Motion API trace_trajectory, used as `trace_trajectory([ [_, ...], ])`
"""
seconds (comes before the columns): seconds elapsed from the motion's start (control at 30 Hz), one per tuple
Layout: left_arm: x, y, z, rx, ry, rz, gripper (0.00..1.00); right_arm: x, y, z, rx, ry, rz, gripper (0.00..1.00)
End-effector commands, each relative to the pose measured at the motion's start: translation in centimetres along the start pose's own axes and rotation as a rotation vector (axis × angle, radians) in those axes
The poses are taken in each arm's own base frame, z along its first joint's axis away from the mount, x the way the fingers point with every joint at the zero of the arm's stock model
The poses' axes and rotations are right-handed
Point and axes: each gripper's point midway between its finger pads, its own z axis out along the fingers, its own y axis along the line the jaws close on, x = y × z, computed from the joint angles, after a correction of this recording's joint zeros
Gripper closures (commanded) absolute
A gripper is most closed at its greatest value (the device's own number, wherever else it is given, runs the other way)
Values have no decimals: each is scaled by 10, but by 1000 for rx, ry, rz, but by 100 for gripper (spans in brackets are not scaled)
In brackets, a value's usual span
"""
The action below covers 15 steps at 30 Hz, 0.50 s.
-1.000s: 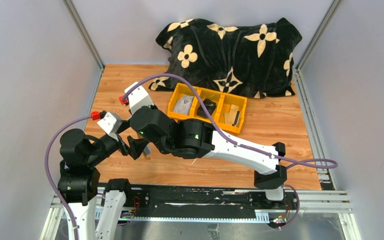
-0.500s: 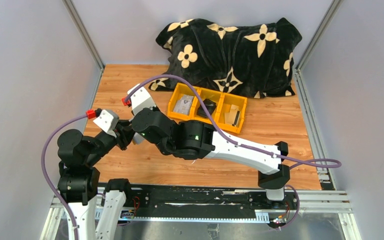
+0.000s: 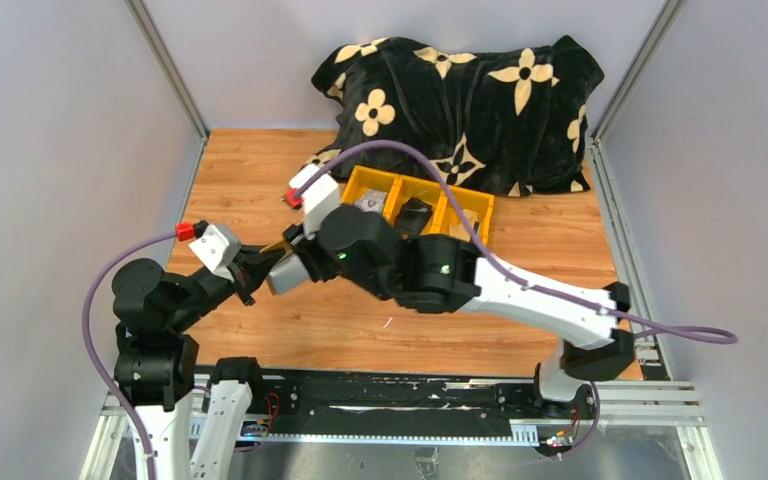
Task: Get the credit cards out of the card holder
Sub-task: Open the card holder at the center of the board.
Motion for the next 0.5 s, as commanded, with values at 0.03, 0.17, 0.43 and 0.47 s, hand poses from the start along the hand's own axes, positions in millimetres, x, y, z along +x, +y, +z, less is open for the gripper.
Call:
trace_trajectory([
  [0.03,-30,-23,1,139,-44,-59,100,-2,-26,-39,-170,-76,127,38],
  [0.17,-42,-29,3,184,-40,-148,100,13,-36,-69,-316,-181,146,26],
  [0.43,-68,-53,-2,331,-38,-274,100,58,-33,-96,-487,-344,54,14],
  [0.47,-70,-55,-3,340,-36,-284,100,60,-32,-93,-500,-334,53,14],
])
